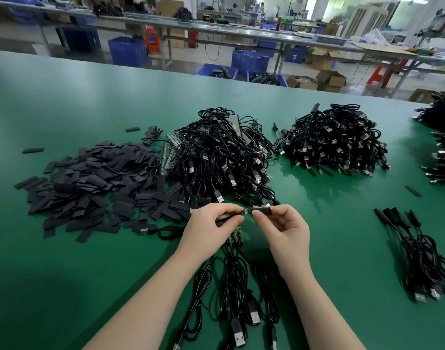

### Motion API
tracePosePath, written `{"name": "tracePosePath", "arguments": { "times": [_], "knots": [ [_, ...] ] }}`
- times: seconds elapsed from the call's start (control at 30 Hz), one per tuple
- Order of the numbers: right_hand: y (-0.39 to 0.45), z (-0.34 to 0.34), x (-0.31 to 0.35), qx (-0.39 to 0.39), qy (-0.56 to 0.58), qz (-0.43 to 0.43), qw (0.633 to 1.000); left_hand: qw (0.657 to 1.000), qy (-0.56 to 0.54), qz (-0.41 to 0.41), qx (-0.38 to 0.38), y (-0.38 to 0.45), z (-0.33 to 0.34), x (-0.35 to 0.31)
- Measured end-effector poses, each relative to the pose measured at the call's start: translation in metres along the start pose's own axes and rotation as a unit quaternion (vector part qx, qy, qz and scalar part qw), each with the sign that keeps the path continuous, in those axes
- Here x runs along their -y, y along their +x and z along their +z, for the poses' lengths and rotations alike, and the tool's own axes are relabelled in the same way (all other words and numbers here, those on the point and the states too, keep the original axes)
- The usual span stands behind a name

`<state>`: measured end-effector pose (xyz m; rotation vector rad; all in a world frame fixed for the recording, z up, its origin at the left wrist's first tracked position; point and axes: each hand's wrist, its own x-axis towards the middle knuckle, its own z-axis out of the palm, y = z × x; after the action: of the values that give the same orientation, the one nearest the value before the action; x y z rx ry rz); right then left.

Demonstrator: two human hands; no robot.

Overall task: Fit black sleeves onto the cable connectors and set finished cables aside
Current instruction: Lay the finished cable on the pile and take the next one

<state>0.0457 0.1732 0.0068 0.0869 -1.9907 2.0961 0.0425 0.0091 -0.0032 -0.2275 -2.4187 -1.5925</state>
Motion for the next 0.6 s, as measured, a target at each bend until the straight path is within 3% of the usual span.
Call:
{"name": "tracePosePath", "arguments": {
  "times": [0.37,0.6],
  "knots": [
    [-0.0022,0.0028,-0.0052,-0.001,-0.012,-0.026,1.0,1.0,-0.006,-0.005,0.008,-0.0008,0.0003,0.0011],
    [0.0021,-0.0028,-0.0035,0.048,0.001,0.044,0.998,1.0,-0.011,0.004,0.009,-0.0008,0.0002,0.0004]
  ]
}}
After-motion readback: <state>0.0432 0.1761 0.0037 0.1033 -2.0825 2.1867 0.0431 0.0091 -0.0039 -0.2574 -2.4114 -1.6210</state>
